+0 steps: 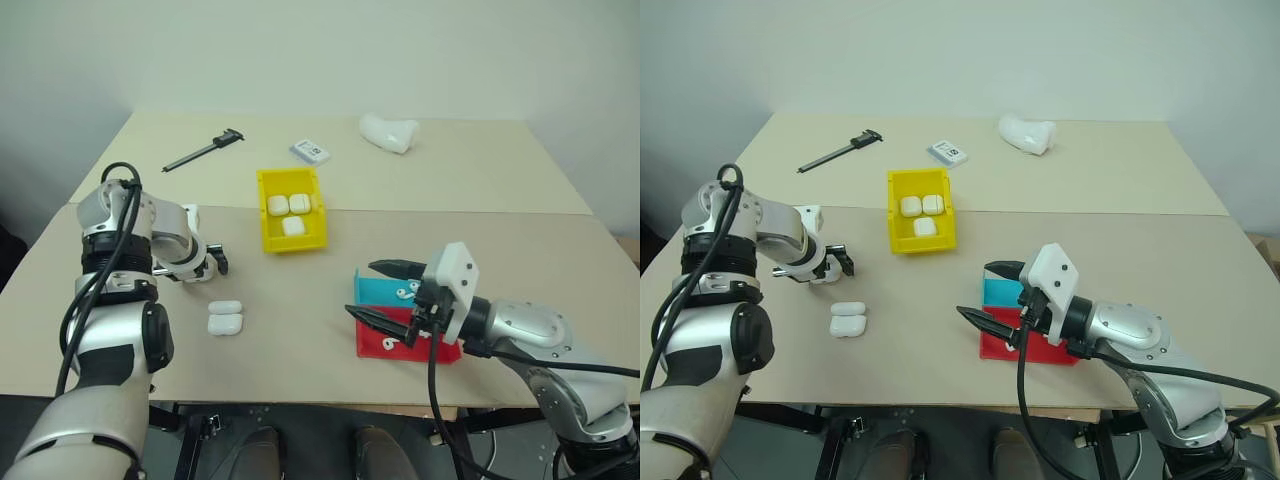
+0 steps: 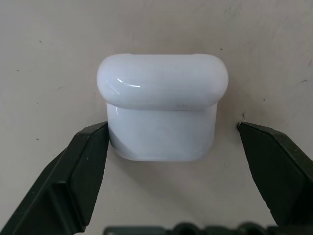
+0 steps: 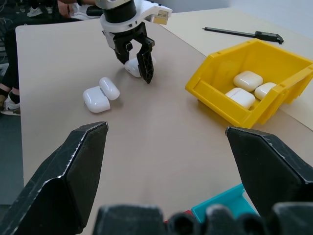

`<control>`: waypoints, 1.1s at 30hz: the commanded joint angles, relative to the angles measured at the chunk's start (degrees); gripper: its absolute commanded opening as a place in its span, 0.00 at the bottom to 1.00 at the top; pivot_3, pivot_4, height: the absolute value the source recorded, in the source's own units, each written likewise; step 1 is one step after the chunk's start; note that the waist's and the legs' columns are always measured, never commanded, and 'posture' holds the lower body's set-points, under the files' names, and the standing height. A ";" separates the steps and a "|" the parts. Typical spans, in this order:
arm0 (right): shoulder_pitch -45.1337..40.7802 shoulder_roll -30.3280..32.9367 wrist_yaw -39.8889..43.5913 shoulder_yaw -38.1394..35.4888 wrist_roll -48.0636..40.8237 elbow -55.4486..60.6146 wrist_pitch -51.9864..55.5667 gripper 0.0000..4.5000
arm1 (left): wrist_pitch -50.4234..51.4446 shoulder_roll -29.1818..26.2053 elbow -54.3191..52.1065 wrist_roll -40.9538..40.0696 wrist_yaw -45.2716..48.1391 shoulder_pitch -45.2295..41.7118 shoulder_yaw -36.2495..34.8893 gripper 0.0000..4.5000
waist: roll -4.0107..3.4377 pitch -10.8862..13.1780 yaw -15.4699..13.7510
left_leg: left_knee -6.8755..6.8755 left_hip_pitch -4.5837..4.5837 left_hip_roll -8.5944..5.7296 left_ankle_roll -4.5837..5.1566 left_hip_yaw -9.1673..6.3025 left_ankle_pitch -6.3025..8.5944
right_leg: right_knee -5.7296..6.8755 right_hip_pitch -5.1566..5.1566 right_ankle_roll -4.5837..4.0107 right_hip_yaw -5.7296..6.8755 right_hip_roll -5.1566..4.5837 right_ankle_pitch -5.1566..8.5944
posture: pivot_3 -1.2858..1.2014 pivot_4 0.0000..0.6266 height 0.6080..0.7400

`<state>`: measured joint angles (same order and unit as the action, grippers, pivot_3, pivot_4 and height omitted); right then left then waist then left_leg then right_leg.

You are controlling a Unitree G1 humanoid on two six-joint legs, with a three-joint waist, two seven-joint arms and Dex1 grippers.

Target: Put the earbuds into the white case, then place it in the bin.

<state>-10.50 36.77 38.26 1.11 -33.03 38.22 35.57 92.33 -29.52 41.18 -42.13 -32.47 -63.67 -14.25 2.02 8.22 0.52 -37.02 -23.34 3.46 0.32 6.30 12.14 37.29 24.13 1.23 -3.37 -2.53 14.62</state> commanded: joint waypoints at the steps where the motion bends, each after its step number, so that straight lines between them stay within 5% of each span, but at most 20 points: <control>1: -0.19 0.59 -0.28 -2.26 -1.46 2.33 0.27 1.00 | 0.17 1.04 -1.36 4.09 2.85 -0.63 -0.89 0.96 | 0.00 -0.02 -0.07 | 0.00 0.01 0.00 0.00 0.00 0.00 | 0.01 -0.01 0.00 0.00 0.00 0.00 | 0.52 0.24 1.00; 7: -0.14 0.88 -0.34 -2.42 -1.62 2.52 0.60 1.00 | 0.17 1.81 -1.89 9.44 6.47 -0.62 -2.37 0.62 | -0.02 -0.05 0.06 | 0.01 0.02 0.01 0.01 0.00 0.00 | 0.02 0.00 0.00 0.00 0.01 0.00 | 0.52 0.24 1.00; 13: -0.10 1.28 -0.24 -2.36 -1.85 2.41 0.78 1.00 | 0.17 0.22 -8.21 10.39 10.69 1.85 0.08 0.62 | -0.02 -0.05 0.16 | 0.00 0.04 0.02 0.00 -0.01 0.00 | 0.15 0.03 0.00 -0.01 0.01 0.00 | 0.52 0.24 1.00; 17: 0.21 1.69 0.47 -2.66 -1.68 1.87 0.23 1.00 | 0.17 -2.46 -30.91 7.22 17.96 10.28 2.24 0.62 | 0.01 -0.04 0.56 | 0.05 -0.02 0.08 -0.01 -0.05 0.00 | 0.24 0.21 -0.01 -0.18 0.03 0.01 | 0.52 0.24 1.00; 22: -0.13 2.36 1.65 -3.07 -1.11 0.61 -0.61 1.00 | -28.42 -6.91 -54.50 9.07 36.66 27.11 1.18 0.62 | 0.01 -0.03 0.43 | 0.07 0.04 0.15 -0.07 -0.02 -0.01 | 0.24 0.25 -0.04 -0.30 0.02 0.01 | 0.52 0.24 1.00; 28: -1.16 2.78 2.40 -3.21 -0.36 0.02 -1.22 1.00 | -47.71 -1.53 -53.53 1.48 57.82 31.72 -4.74 0.62 | 0.03 -0.06 -0.80 | 0.05 0.14 0.15 0.00 0.17 -0.07 | 0.16 0.00 -0.17 -0.04 0.02 -0.04 | 0.52 0.24 1.00; 33: -0.54 4.30 3.90 -4.52 -0.25 0.30 -1.74 1.00 | -57.37 -1.16 -50.00 -1.45 77.58 28.66 -1.02 0.62 | 0.03 -0.06 -0.78 | 0.05 -0.07 0.16 0.13 0.12 0.00 | -0.10 0.03 -0.13 -0.01 0.07 -0.04 | 0.52 0.24 1.00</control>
<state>-10.72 40.51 41.46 -1.22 -33.09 37.36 35.50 39.00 -30.53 -8.71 -42.23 39.05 -32.56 -15.78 2.05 8.16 -0.25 -37.00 -23.44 3.61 0.48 6.43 12.15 37.16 24.17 1.12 -3.38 -2.46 14.57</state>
